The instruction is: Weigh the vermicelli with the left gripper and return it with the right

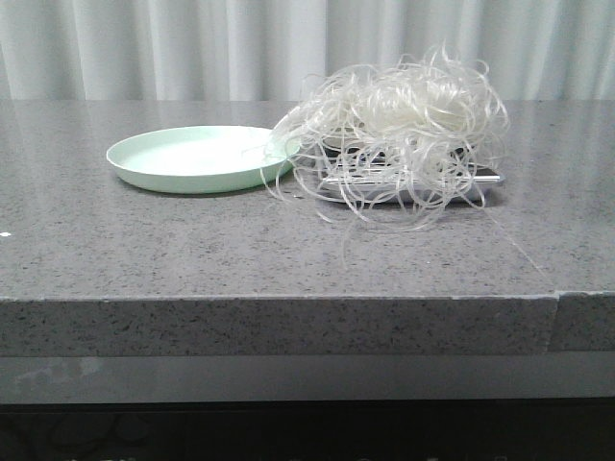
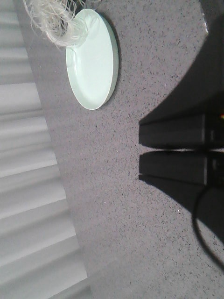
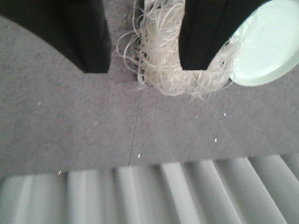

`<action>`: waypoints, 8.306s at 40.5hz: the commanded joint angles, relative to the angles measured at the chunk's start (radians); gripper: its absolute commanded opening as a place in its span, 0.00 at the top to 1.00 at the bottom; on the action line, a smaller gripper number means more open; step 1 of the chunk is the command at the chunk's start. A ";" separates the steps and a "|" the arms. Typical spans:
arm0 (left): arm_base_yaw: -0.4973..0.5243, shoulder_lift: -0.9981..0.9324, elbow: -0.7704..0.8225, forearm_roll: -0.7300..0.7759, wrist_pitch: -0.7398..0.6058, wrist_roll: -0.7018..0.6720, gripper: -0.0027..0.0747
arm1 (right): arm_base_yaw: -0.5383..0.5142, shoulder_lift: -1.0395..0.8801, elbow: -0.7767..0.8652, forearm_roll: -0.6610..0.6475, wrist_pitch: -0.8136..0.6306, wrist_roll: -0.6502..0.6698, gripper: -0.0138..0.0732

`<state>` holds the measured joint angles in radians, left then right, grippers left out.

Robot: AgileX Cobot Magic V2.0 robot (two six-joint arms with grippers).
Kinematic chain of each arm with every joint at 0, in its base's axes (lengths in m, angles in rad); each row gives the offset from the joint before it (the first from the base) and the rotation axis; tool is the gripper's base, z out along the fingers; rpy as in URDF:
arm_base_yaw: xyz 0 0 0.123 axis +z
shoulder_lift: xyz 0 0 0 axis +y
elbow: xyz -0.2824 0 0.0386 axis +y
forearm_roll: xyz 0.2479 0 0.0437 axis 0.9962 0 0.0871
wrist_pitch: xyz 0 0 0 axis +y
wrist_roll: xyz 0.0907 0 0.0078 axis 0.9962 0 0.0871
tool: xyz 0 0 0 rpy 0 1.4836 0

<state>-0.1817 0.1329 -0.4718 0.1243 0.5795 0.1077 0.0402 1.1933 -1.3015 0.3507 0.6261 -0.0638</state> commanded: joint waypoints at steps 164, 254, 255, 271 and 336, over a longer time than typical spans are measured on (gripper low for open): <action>0.000 0.011 -0.025 -0.091 -0.113 -0.010 0.79 | 0.465 1.008 -1.162 0.291 0.446 -0.104 0.67; 0.000 0.011 -0.025 -0.095 -0.108 -0.010 0.79 | 0.335 0.416 -0.463 -0.489 0.163 0.117 0.66; 0.000 0.011 -0.025 -0.095 -0.108 -0.010 0.79 | 0.331 0.393 -0.425 -0.489 0.138 0.117 0.66; 0.000 0.011 -0.025 -0.095 -0.108 -0.010 0.79 | 0.303 0.003 0.134 -0.488 -0.218 0.117 0.66; 0.000 0.011 -0.025 -0.095 -0.109 -0.010 0.79 | 0.302 -0.826 1.006 -0.420 -0.487 0.119 0.67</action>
<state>-0.1817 0.1329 -0.4718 0.0364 0.5463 0.1077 0.3495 0.3617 -0.2675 -0.0719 0.2246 0.0553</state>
